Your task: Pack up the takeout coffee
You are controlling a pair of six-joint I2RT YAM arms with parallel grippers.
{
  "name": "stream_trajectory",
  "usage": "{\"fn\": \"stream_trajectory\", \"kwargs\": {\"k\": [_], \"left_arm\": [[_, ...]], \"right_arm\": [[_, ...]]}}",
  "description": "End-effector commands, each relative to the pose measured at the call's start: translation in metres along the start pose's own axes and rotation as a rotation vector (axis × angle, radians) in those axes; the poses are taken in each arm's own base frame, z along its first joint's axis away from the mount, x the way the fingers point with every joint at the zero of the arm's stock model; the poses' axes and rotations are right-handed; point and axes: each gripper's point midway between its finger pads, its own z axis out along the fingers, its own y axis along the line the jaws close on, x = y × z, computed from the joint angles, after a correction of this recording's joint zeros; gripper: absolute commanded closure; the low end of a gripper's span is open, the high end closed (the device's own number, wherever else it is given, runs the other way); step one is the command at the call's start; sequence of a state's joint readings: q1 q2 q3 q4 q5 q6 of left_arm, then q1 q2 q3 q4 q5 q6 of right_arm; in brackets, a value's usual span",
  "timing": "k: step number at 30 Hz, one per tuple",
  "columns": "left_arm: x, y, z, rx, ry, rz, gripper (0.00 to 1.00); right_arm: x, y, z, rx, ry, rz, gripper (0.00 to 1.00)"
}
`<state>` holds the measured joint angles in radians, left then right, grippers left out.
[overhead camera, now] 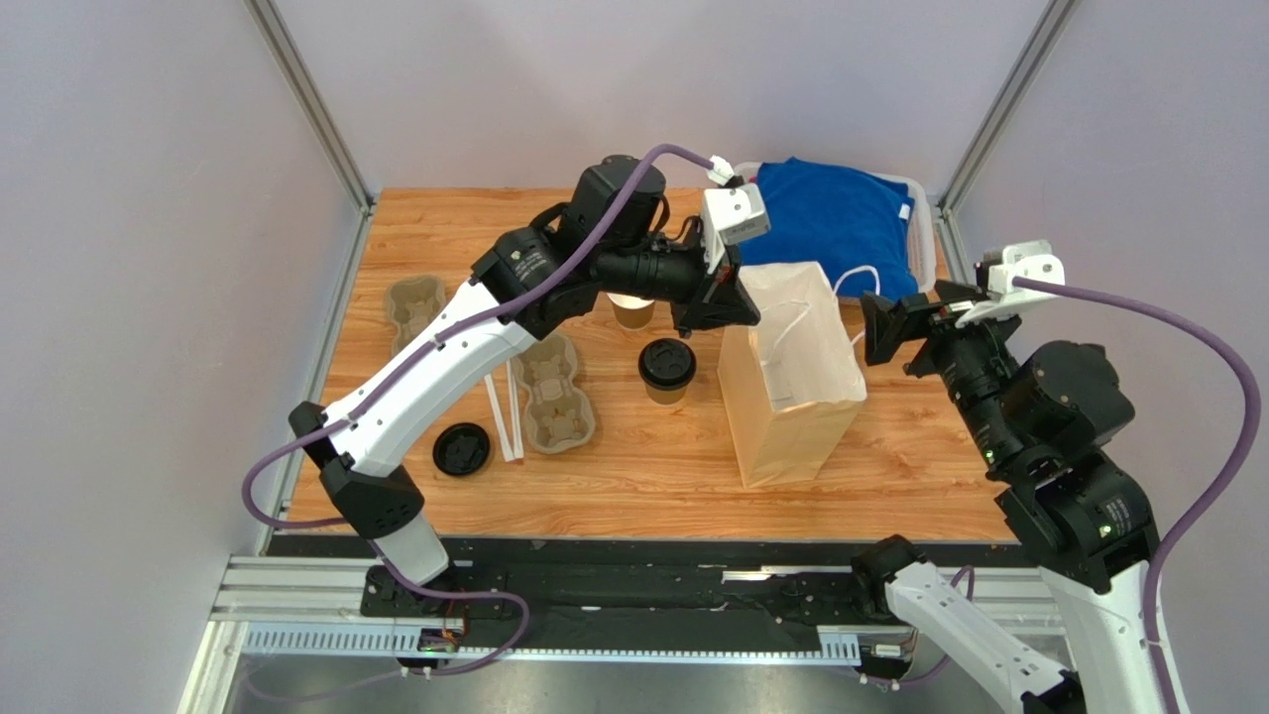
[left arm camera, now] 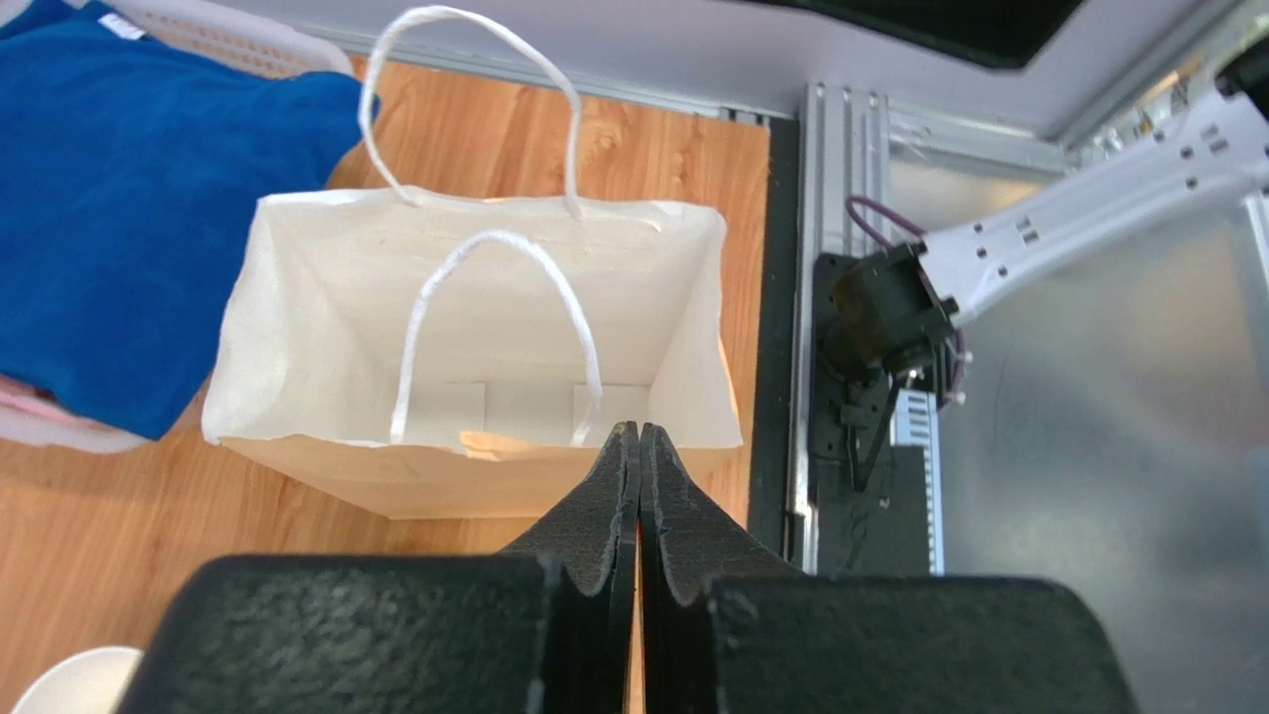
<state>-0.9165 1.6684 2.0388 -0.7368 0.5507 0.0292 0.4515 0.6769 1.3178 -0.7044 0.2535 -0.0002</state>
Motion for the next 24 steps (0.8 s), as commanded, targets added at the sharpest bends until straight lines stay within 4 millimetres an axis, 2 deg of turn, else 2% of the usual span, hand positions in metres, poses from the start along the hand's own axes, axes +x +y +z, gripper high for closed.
{"fn": "stream_trajectory", "kwargs": {"k": [1, 3, 4, 5, 7, 8, 10, 12, 13, 15, 19, 23, 24], "left_arm": [[-0.001, -0.029, -0.020, 0.135, 0.017, 0.092, 1.00], [0.005, -0.025, -0.019, 0.105, 0.029, 0.043, 1.00], [-0.006, -0.024, -0.024, 0.077, -0.016, 0.048, 0.96], [0.001, -0.016, -0.020, 0.030, -0.014, 0.017, 0.68], [-0.011, -0.013, -0.020, -0.007, -0.087, -0.018, 0.52], [-0.017, -0.009, -0.020, -0.032, -0.111, -0.028, 0.39], [-0.031, -0.002, -0.013, -0.055, -0.138, -0.070, 0.27], [-0.033, 0.003, -0.003, -0.062, -0.122, -0.123, 0.20], [-0.031, 0.009, 0.008, -0.055, -0.098, -0.149, 0.16], [-0.030, 0.011, 0.022, -0.034, -0.100, -0.188, 0.16], [-0.024, 0.007, 0.045, 0.011, -0.079, -0.234, 0.01], [-0.011, 0.007, 0.064, 0.022, -0.046, -0.270, 0.01], [-0.006, 0.008, 0.068, 0.021, -0.035, -0.277, 0.01]], "right_arm": [[-0.028, 0.018, 0.014, -0.113, -0.062, -0.177, 0.16], [-0.027, 0.019, 0.021, -0.113, -0.043, -0.195, 0.18], [-0.023, 0.018, 0.026, -0.106, -0.025, -0.203, 0.18], [-0.019, 0.018, 0.029, -0.101, -0.006, -0.205, 0.19], [-0.006, 0.016, 0.035, -0.087, 0.044, -0.196, 0.21], [-0.002, 0.015, 0.037, -0.082, 0.058, -0.192, 0.23], [0.009, 0.016, 0.040, -0.090, 0.095, -0.182, 0.25], [0.012, 0.012, 0.043, -0.069, 0.115, -0.159, 0.25], [0.014, 0.010, 0.046, -0.059, 0.128, -0.154, 0.25], [0.014, 0.005, 0.048, -0.045, 0.140, -0.135, 0.26], [0.027, -0.001, 0.057, -0.029, 0.196, -0.115, 0.27], [0.046, -0.013, 0.068, -0.013, 0.262, -0.097, 0.28], [0.049, -0.011, 0.069, -0.034, 0.274, -0.084, 0.29]]}}
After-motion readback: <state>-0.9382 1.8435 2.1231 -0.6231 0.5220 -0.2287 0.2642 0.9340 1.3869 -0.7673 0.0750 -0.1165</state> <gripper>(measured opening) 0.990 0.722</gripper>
